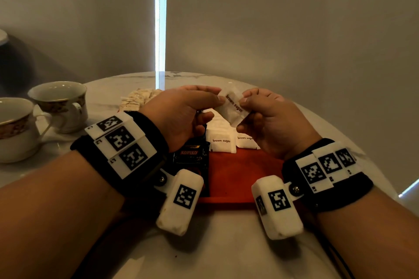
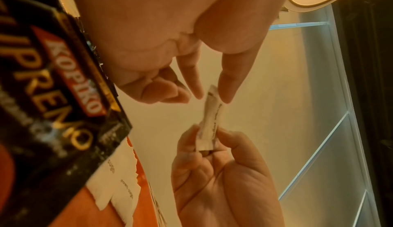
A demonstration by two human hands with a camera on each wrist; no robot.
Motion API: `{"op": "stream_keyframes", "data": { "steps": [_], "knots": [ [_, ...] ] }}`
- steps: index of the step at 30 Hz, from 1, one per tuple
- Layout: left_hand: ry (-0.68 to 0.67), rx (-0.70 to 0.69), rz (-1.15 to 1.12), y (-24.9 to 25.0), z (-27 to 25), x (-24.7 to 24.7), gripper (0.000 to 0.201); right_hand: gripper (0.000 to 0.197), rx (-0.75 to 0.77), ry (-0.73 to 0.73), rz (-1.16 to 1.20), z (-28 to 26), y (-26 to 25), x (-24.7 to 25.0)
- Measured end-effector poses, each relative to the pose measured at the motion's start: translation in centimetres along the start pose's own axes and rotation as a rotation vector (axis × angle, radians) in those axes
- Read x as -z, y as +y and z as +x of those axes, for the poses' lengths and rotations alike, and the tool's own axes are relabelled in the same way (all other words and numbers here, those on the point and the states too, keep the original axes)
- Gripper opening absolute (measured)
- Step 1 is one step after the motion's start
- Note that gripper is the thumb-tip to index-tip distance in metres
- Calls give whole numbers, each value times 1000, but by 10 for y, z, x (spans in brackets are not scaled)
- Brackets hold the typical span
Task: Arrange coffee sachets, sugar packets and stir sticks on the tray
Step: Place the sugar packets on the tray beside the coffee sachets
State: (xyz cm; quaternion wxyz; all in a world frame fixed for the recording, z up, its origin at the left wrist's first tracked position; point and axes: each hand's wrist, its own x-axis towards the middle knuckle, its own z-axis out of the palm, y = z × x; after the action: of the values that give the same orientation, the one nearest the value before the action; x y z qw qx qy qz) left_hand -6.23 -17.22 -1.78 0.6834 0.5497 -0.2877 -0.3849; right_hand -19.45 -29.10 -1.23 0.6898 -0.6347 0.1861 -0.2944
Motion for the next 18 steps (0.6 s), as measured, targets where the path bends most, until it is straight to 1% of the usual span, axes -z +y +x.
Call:
{"op": "stream_keyframes", "data": {
  "steps": [2, 5, 6, 9, 10, 13, 15, 18],
  "knots": [
    [-40, 3, -12, 2, -3, -2, 16, 11, 10, 9, -27, 1, 1, -2],
    [-68, -10, -32, 3, -6, -5, 5, 6, 18, 12, -21, 1, 1, -3],
    [-63, -20, -26, 3, -6, -5, 7, 7, 17, 6, -3, 0, 1, -4],
    [-33, -59, -42, 3, -4, -4, 11, 39, 24, -10, 36, 0, 2, -5],
    [-22, -67, -57, 3, -3, -3, 11, 41, 24, -18, 26, 0, 2, -5],
    [4, -79, -60, 3, -1, -2, 8, 26, 19, -37, -3, 0, 2, -4],
    [7, -80, -67, 2, 0, -1, 6, 25, 24, -46, -6, -1, 2, -4],
    [13, -84, -84, 3, 1, 0, 8, 25, 21, -48, -26, 0, 2, -3]
  ]
}}
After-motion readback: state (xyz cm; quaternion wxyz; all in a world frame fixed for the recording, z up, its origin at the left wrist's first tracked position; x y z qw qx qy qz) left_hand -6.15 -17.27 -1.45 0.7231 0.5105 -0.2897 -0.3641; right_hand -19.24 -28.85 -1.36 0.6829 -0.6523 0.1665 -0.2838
